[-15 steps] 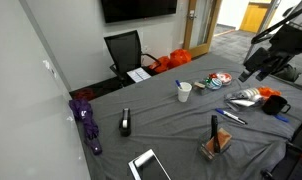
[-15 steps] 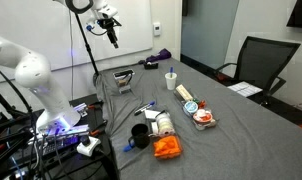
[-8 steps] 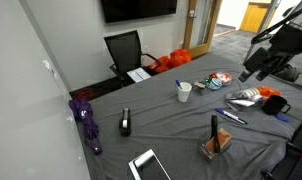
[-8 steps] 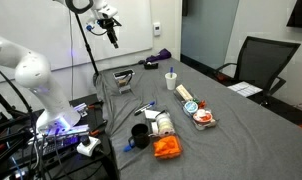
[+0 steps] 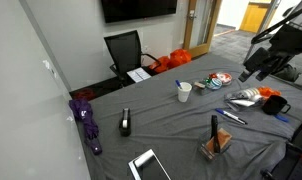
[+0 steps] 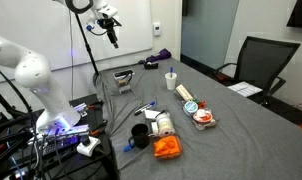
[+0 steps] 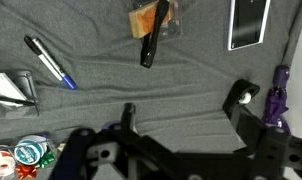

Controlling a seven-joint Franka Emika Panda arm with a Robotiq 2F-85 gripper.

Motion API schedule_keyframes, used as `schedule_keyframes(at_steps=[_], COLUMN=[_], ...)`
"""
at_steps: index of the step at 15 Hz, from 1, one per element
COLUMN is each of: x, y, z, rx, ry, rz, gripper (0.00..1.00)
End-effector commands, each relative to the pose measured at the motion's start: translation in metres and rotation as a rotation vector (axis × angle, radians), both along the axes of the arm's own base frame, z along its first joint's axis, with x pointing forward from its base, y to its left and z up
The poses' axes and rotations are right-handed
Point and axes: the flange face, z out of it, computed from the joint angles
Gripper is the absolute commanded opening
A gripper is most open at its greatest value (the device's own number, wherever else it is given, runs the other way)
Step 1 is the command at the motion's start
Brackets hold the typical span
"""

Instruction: Move the black cup to the left

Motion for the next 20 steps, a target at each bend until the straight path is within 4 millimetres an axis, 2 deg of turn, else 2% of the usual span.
schedule_keyframes(at_steps=[1, 9, 14, 17, 20], x=[0.0, 0.0, 0.005, 0.01, 0.007], y=[0.0, 0.0, -0.056, -0.102, -0.144], z=[0.001, 0.001, -0.001, -0.003, -0.015], rx=[0.0, 0.0, -0.052, -0.093, -0.147], ry=[0.001, 0.001, -0.009, 0.034, 0.091], rz=[0.0, 0.0, 0.163, 0.256, 0.36], gripper=[1.0, 1.0, 1.0, 1.0, 1.0])
